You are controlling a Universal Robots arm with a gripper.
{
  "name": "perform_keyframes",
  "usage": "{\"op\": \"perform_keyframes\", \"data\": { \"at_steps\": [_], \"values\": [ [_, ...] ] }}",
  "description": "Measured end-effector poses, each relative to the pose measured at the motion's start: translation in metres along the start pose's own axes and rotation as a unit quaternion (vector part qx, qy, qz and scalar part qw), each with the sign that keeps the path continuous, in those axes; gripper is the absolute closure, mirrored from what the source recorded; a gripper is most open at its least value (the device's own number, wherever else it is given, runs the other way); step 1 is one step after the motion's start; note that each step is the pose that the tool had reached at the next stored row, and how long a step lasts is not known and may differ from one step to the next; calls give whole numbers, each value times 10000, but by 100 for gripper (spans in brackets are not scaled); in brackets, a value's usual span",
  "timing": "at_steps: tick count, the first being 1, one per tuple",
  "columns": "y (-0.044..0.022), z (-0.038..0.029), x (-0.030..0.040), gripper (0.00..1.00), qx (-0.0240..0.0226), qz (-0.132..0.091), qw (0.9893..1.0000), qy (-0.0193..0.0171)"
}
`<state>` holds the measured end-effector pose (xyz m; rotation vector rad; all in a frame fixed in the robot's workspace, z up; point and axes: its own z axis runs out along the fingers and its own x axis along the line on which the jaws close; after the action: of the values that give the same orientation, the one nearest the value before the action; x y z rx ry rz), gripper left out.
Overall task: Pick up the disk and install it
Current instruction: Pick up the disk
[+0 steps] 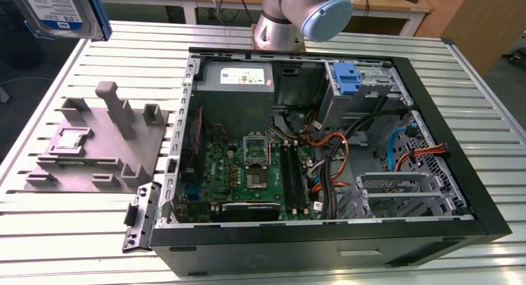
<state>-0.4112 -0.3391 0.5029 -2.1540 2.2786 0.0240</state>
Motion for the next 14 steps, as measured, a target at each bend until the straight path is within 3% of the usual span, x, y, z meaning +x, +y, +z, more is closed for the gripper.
{"op": "perform_keyframes", "data": {
  "at_steps": [7,9,14],
  "values": [
    [-1,-109,-2,64,0,0,10000,1],
    [-2,-112,6,64,1,-1,10000,0],
    [-8,-112,121,64,-4,0,10000,-72]
  ]
}}
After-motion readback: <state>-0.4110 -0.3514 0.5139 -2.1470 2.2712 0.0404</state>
